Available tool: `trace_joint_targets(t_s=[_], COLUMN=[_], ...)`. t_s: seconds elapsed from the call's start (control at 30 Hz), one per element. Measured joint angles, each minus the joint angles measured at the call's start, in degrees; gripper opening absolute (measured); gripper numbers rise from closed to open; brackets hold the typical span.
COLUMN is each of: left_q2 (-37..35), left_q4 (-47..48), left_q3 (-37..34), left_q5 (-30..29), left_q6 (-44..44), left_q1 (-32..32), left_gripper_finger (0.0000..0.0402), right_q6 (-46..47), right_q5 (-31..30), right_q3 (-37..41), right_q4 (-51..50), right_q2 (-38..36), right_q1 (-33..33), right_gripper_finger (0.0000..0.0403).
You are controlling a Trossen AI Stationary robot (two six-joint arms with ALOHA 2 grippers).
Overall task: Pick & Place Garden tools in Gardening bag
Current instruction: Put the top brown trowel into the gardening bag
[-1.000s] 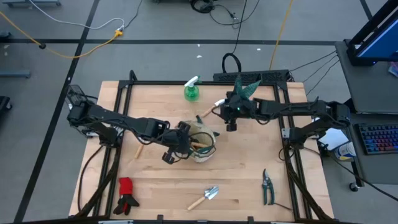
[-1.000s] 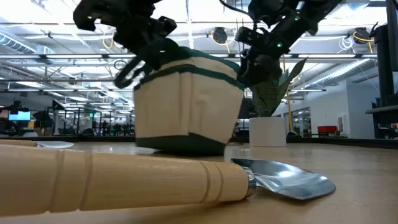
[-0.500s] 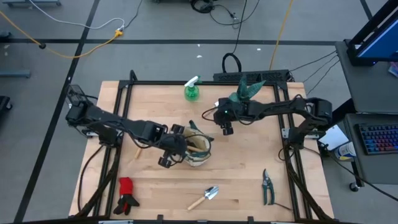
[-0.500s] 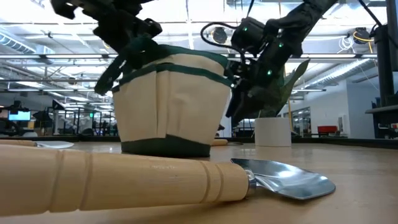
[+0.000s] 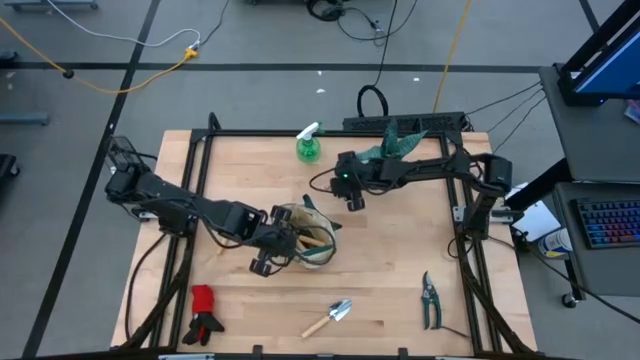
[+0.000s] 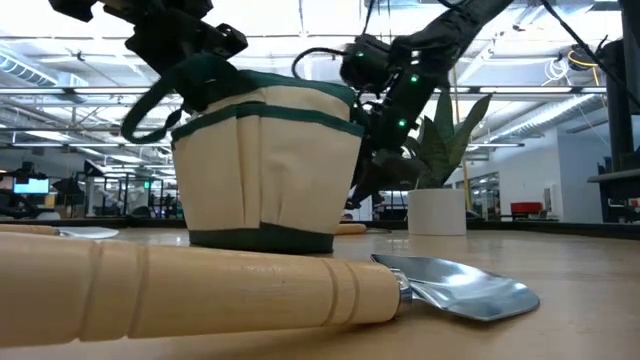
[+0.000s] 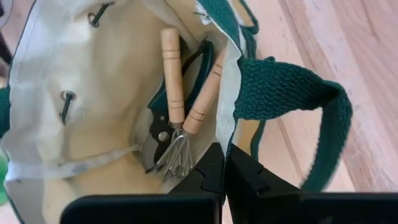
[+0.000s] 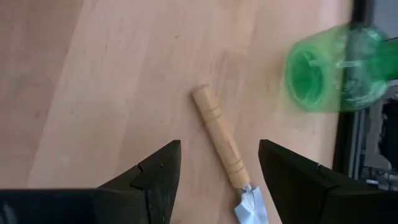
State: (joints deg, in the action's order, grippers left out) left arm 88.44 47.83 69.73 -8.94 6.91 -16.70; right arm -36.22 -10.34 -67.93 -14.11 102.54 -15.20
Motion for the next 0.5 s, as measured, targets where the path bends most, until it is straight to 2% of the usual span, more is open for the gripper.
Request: trace_joint_targets(t_s=[0.2,0.37,0.5], left_q2=[0.0,0.0,0.0], left_q4=[0.0,0.1,0.1], left_q3=[0.0,0.0,0.0], left_q5=[-0.2,-0.2,-0.2], left_q6=[0.4,0.5,0.4], left_q1=[0.0,0.0,0.0], left_gripper_finger=[0.0021,0.0005,0.0014], right_q6=[-0.3,0.2,-0.8], right_q5=[0.0,0.1,0.1], right_q3=[-4.6,-6.2,-6.6], right_q4=[-5.4,-5.3,-5.2], right_q2=[3.7,6.1,7.8], right_q1=[-0.2,-0.2,-0.8], right_gripper_finger=[0.0210,0.0210,0.0210])
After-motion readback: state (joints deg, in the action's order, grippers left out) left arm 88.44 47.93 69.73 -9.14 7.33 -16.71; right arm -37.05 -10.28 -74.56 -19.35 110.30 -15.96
